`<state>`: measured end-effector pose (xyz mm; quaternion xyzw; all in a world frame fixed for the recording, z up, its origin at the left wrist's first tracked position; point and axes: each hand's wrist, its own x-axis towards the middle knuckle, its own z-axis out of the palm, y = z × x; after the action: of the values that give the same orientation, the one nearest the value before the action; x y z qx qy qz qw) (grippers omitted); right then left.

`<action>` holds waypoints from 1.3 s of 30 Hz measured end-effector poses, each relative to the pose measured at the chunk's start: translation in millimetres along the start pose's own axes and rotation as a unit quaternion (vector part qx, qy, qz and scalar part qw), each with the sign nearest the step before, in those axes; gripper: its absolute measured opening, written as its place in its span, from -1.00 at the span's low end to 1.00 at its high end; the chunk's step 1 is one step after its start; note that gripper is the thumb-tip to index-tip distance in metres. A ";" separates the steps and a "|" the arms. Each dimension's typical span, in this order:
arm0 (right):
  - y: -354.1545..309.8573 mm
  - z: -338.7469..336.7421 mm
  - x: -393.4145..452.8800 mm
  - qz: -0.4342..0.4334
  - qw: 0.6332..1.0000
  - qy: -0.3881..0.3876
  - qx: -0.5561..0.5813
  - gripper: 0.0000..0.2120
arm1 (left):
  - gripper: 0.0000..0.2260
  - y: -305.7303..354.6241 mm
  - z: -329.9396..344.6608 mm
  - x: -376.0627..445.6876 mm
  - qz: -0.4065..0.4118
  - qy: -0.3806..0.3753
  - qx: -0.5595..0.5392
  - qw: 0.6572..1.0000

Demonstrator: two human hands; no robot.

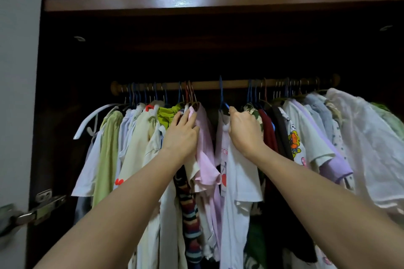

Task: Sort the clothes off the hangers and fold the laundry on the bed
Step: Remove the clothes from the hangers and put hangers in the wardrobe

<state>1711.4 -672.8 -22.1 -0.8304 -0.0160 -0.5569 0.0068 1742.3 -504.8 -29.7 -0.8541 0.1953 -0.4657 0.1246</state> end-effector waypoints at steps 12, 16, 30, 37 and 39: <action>0.9 8.2 28.6 0.063 0.995 -0.037 0.068 -0.80 | -0.57 -2.6 0.3 -11.9 0.003 0.003 -0.006 1.000; 4.6 14.7 20.0 0.064 0.993 -0.056 0.080 -0.60 | -0.51 -4.5 11.2 -17.8 0.002 0.031 0.004 1.000; -16.3 -1.7 5.3 0.116 0.971 -0.169 0.123 -0.44 | -0.42 14.5 5.9 -13.5 0.003 -0.024 -0.101 0.995; -9.9 -89.9 0.7 0.126 0.889 -0.430 0.100 -0.71 | -0.43 -10.7 -79.6 -21.6 0.020 -0.294 -0.211 0.932; -12.3 -113.6 11.9 0.106 0.842 -0.519 0.100 -0.72 | -0.56 -24.1 -117.1 -21.6 0.010 -0.368 -0.239 0.898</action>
<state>1610.5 -663.6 31.9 -0.9895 0.0156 -0.0353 0.1393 1638.1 -477.3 26.3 -0.9666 0.2495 -0.0556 -0.0159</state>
